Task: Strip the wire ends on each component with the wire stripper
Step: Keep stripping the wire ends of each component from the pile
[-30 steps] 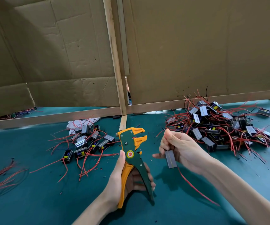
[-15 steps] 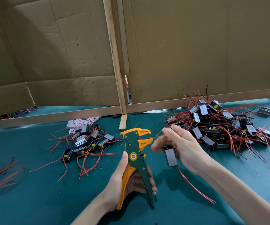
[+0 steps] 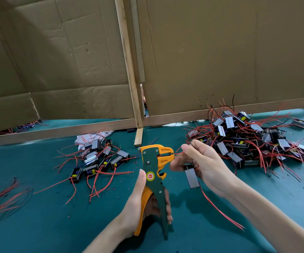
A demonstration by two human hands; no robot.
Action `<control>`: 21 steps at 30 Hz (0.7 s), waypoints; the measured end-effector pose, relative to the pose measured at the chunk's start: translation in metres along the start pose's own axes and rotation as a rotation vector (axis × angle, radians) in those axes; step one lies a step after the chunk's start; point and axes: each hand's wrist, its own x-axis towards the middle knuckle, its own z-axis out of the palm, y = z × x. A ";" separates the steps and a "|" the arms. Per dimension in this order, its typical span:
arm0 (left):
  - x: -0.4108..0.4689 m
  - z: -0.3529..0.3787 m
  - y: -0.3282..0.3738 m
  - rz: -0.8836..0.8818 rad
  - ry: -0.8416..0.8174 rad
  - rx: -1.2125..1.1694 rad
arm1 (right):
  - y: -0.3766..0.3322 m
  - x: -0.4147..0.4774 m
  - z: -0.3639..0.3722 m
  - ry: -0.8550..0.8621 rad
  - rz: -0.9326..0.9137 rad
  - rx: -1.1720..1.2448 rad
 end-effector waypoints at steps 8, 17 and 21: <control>0.002 0.014 -0.012 0.035 0.302 -0.029 | 0.005 0.001 0.000 -0.033 0.025 -0.102; 0.010 -0.003 0.001 0.125 0.239 -0.264 | -0.007 0.015 -0.012 0.109 -0.039 -0.410; 0.011 -0.006 0.001 0.156 0.277 -0.233 | -0.035 0.055 -0.039 0.332 -0.096 -0.688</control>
